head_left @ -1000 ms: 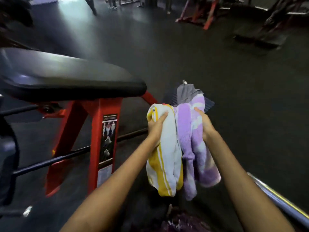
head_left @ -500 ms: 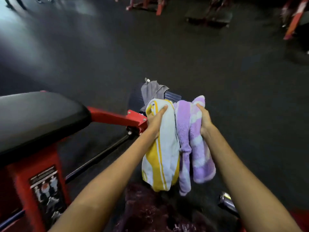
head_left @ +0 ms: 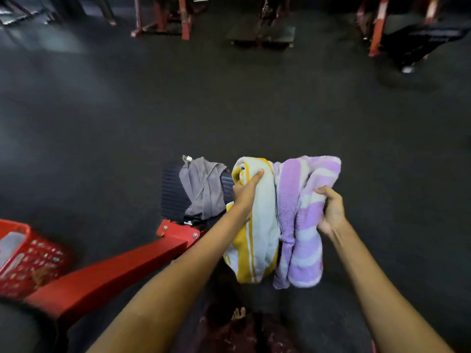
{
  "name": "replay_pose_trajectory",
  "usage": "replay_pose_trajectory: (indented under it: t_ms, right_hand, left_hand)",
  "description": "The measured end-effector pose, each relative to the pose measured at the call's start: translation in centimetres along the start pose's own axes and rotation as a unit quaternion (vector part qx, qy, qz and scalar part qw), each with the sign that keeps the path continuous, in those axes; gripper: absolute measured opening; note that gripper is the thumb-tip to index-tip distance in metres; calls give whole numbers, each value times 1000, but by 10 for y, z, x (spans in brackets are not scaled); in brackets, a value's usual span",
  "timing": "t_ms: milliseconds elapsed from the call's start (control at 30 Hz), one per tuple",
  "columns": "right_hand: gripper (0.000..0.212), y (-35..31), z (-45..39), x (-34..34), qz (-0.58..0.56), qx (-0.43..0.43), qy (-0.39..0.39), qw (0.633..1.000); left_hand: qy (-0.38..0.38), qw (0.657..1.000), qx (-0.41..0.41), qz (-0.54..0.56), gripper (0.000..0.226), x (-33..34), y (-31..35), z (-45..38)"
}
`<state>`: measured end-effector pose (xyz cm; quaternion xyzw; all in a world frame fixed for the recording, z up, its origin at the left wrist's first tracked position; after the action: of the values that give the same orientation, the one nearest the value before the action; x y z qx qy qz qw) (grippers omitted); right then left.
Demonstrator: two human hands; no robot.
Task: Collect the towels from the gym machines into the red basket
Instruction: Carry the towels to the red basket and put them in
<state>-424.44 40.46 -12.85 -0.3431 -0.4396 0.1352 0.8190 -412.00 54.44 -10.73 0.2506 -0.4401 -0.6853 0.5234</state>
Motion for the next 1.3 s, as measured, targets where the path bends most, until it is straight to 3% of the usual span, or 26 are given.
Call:
replay_pose_trajectory:
  t_ms: [67,167,333,533,700,800,933,1033,1067,1100,1200,1300]
  right_hand:
    - [49,-7,-12,-1,5,8,-5,1000]
    - [24,-25,-34,1,35,-13,60,997]
    - [17,-60,-86,-5,121,-21,130,984]
    - [18,-112,-174,-17,175,0,145,974]
    - [51,-169,-242,-41,162,7,195,967]
    - [34,-215,-276,-57,193,-43,217,956]
    - [29,-275,-321,-71,274,-99,194,937]
    - [9,-300,-352,-69,274,-99,105,951]
    - [10,-307,-364,-64,274,-74,54,957]
    - [31,-312,-374,-61,294,-42,-8,955]
    - [81,-324,-409,-48,411,19,-141,900]
    - [103,-334,-458,-38,490,-9,-145,859]
  left_hand:
    - [-22,1000,-19,-8,82,14,3,-18]
    - [-34,999,-34,-2,83,31,10,-42]
    - [-46,997,-55,19,94,59,17,-83]
    - [-5,997,-53,58,98,108,36,-148]
    - [41,995,-69,61,89,178,59,-196]
    - [41,994,-74,63,84,227,75,-222]
    - [44,993,-74,80,74,288,97,-254]
    - [50,989,-82,110,73,310,111,-279]
    - [55,988,-86,118,74,317,117,-290]
    - [63,986,-87,124,75,320,121,-300]
    - [89,982,-87,144,79,326,138,-334]
    - [108,977,-74,167,79,333,158,-374]
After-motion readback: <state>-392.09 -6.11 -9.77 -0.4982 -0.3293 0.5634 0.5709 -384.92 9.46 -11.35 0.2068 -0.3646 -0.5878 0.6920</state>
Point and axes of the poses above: each hand's wrist, its own z-axis away from the middle knuckle, its own x-axis out of the palm, y = z × x, the point moved 2 cm from there along -z, towards the middle knuckle, and after that the axes turned 6 degrees about -y, right-handed, at the moved point
